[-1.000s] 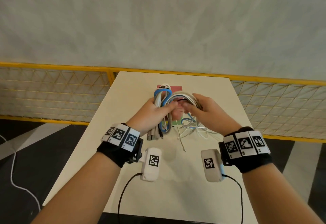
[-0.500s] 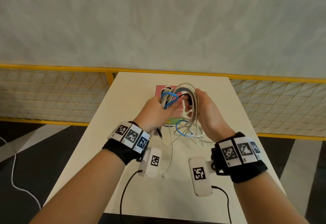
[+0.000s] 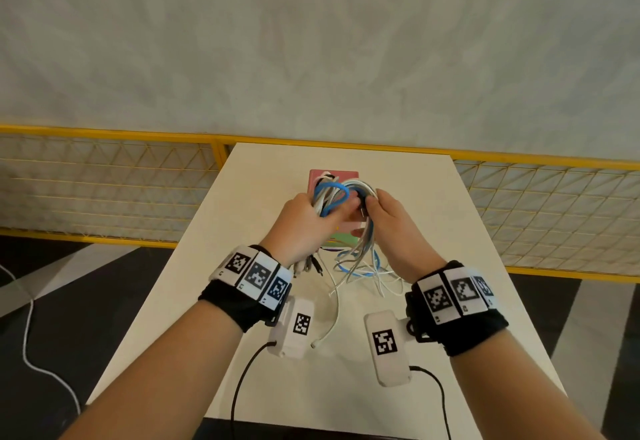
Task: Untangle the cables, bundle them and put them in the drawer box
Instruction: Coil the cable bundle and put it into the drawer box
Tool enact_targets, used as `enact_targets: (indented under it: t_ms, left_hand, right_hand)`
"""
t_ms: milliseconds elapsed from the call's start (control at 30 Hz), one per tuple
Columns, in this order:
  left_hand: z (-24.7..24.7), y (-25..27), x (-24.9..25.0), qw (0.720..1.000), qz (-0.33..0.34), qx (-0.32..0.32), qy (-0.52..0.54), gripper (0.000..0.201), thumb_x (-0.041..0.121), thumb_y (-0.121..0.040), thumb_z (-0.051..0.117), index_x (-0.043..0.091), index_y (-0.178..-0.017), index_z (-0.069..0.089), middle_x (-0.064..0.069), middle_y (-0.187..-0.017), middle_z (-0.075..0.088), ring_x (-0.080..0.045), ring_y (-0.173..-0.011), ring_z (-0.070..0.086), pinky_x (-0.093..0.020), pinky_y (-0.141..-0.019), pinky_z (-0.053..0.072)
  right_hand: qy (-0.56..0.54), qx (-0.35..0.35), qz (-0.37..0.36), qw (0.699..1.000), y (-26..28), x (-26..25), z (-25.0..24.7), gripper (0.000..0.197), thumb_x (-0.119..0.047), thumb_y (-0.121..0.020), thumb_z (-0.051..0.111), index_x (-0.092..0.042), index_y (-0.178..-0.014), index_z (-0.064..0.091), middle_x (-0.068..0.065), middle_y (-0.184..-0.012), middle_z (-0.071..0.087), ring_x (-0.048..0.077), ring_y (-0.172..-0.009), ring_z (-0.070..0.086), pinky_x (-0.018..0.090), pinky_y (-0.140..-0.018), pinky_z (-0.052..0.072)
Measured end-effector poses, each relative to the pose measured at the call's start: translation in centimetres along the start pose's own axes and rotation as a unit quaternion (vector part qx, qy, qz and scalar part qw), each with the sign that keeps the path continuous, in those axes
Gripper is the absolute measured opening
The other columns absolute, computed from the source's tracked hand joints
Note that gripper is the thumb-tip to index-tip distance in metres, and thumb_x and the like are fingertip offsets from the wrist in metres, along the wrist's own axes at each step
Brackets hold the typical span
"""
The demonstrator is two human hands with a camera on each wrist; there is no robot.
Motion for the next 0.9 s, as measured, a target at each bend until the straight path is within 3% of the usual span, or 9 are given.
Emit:
enact_targets:
  t_ms: [100,167,300,400,500,567,700,800,900]
  left_hand:
    - [0.4,0.1,0.6,0.998,0.047,-0.026,-0.044,0.040,0.060,-0.080,0.064,0.021,-0.072,0.063,0.000,-0.057,0.059,-0.009,-0.050,0.054,-0.016,-0.047,0.036]
    - [0.6,0.0,0.4,0.998,0.042,-0.039,-0.040,0.040,0.059,-0.078,0.067,0.018,-0.082,0.067,-0.005,-0.070,0.067,-0.011,-0.061,0.060,-0.019,-0.053,0.041]
    - [1.1,0.0,-0.5,0.999,0.015,-0.046,-0.008,0.033,0.049,-0.078,0.073,0.021,-0.067,0.059,0.009,-0.055,0.053,-0.001,-0.046,0.046,-0.013,-0.046,0.034]
    - [1.4,-0.2,-0.8,0.999,0.001,-0.046,-0.008,0.032,0.038,-0.081,0.071,0.009,-0.071,0.064,0.007,-0.054,0.055,-0.008,-0.051,0.052,-0.021,-0.053,0.041]
    - [1.2,-0.4,-0.4,0.999,0.007,-0.042,-0.004,0.025,0.025,-0.082,0.068,0.021,-0.060,0.056,0.011,-0.047,0.054,0.002,-0.044,0.050,-0.010,-0.045,0.035]
    - [0.8,-0.7,-0.7,1.000,0.005,-0.021,-0.002,0.029,0.019,-0.082,0.067,0.022,-0.057,0.051,0.007,-0.049,0.051,0.001,-0.042,0.047,-0.012,-0.042,0.033]
    - [0.4,-0.9,-0.7,0.999,-0.011,0.002,0.045,0.016,0.014,-0.084,0.066,0.013,-0.069,0.062,-0.001,-0.061,0.060,-0.011,-0.054,0.056,-0.026,-0.058,0.047]
    - [0.1,-0.8,-0.1,0.990,-0.006,0.005,0.144,0.009,0.022,-0.088,0.068,0.015,-0.083,0.069,-0.003,-0.070,0.068,-0.013,-0.065,0.066,-0.027,-0.065,0.055]
    - [-0.4,-0.9,0.4,0.973,-0.017,0.016,0.231,0.029,0.034,-0.088,0.069,0.013,-0.071,0.059,0.000,-0.054,0.053,-0.016,-0.052,0.053,-0.031,-0.061,0.051]
  right_hand:
    - [-0.056,-0.003,0.024,0.998,0.0,-0.5,0.4,0.029,-0.011,-0.102,0.031,-0.009,-0.105,0.059,0.013,-0.102,0.066,0.024,-0.095,0.063,0.039,-0.086,0.052]
    - [-0.086,-0.016,0.036,0.996,0.1,-0.9,0.6,0.030,-0.007,-0.100,0.033,-0.005,-0.104,0.063,0.021,-0.103,0.066,0.030,-0.095,0.063,0.042,-0.087,0.052]
    - [-0.104,-0.036,0.052,0.993,0.4,-1.3,0.9,0.032,-0.007,-0.095,0.036,0.005,-0.103,0.064,0.034,-0.108,0.061,0.037,-0.093,0.061,0.050,-0.087,0.049]
    - [-0.127,-0.064,0.079,0.987,0.5,-0.9,1.6,0.036,-0.015,-0.094,0.035,-0.003,-0.108,0.067,0.026,-0.105,0.065,0.025,-0.087,0.062,0.043,-0.082,0.050]
    - [-0.125,-0.097,0.074,0.985,0.8,-0.7,2.2,0.034,-0.013,-0.095,0.036,-0.007,-0.109,0.067,0.020,-0.110,0.066,0.020,-0.091,0.061,0.038,-0.085,0.050]
    - [-0.122,-0.099,0.049,0.986,1.0,-1.0,2.1,0.031,-0.006,-0.097,0.039,-0.005,-0.109,0.067,0.012,-0.102,0.068,0.013,-0.086,0.060,0.029,-0.080,0.051]
    - [-0.128,-0.070,-0.014,0.989,1.2,-1.6,1.0,0.034,0.007,-0.087,0.055,-0.009,-0.117,0.062,0.006,-0.107,0.068,0.016,-0.099,0.065,0.033,-0.088,0.056]
    - [0.049,-0.072,-0.065,0.994,0.7,-1.0,0.7,0.066,0.006,-0.076,0.066,-0.015,-0.134,0.043,0.005,-0.132,0.047,0.016,-0.123,0.050,0.031,-0.095,0.049]
    - [0.185,-0.164,-0.063,0.967,0.3,0.6,2.2,0.082,-0.003,-0.069,0.074,-0.021,-0.139,0.035,0.004,-0.133,0.037,0.015,-0.122,0.044,0.033,-0.103,0.042]
Point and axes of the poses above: each hand's wrist, its own y-axis away from the middle knuckle, its own z-axis out of the palm, x = y × z, the point moved 6 cm from there along -y, towards the middle knuckle
